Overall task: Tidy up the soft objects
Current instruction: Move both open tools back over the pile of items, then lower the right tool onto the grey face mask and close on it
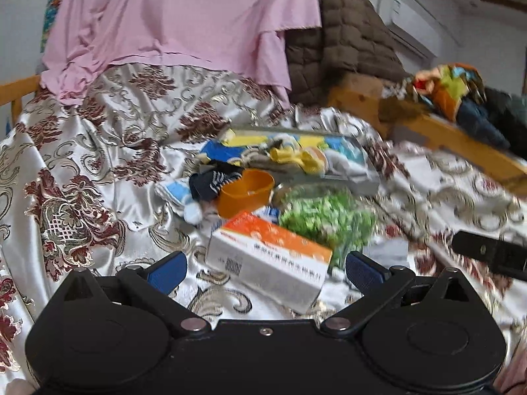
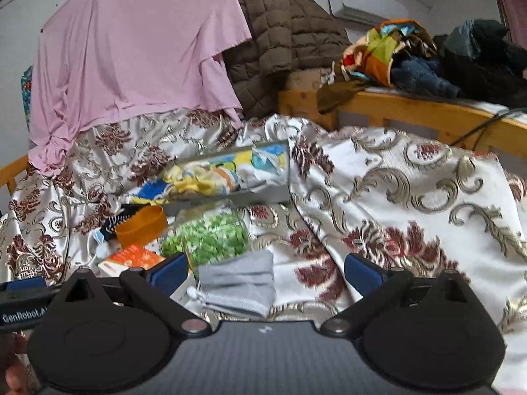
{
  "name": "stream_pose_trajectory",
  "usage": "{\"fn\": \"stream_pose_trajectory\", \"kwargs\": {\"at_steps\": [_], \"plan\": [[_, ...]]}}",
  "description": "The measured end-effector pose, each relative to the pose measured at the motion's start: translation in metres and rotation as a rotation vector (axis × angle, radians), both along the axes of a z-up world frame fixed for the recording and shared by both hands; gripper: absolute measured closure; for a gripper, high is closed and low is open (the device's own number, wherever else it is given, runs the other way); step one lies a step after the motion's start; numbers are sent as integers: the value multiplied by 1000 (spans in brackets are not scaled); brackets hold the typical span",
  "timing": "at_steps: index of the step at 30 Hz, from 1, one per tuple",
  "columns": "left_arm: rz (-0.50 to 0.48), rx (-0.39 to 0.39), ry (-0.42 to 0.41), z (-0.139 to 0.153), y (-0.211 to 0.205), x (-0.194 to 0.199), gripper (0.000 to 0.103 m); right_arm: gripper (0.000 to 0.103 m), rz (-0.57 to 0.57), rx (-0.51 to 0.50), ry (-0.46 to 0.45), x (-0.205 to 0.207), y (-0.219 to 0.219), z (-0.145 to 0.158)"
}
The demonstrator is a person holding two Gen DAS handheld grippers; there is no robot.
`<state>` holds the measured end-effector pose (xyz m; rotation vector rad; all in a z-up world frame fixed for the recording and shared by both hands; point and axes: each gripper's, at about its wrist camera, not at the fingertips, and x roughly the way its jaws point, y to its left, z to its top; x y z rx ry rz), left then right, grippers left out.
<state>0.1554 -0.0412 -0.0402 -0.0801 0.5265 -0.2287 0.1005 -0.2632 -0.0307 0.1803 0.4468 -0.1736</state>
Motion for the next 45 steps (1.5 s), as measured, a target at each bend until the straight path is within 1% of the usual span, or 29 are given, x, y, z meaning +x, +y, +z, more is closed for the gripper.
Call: {"fn": "stream_pose_trajectory", "kwargs": {"at_steps": [4, 10, 15, 23, 27, 31, 36, 39, 45], "plan": [[-17, 23, 18, -5, 2, -1, 1, 0, 7, 17, 68, 5, 0, -7], [-32, 58, 61, -11, 6, 3, 1, 0, 24, 0, 123, 13, 4, -14], [-16, 59, 85, -16, 13, 6, 1, 0, 53, -8, 163, 19, 7, -19], [7, 73, 96, -22, 19, 9, 1, 0, 95, -23, 223, 32, 15, -25], [29, 53, 107, -24, 25, 13, 1, 0, 110, -30, 238, 37, 19, -28], [50, 53, 112, -24, 27, 15, 1, 0, 107, -40, 253, 42, 21, -29], [70, 47, 120, -23, 30, 17, 1, 0, 140, -25, 269, 54, 20, -31], [84, 49, 123, -23, 31, 19, 1, 0, 149, -4, 264, 62, 16, -31], [115, 38, 124, -25, 30, 29, 1, 0, 150, -18, 262, 83, 9, -33]]}}
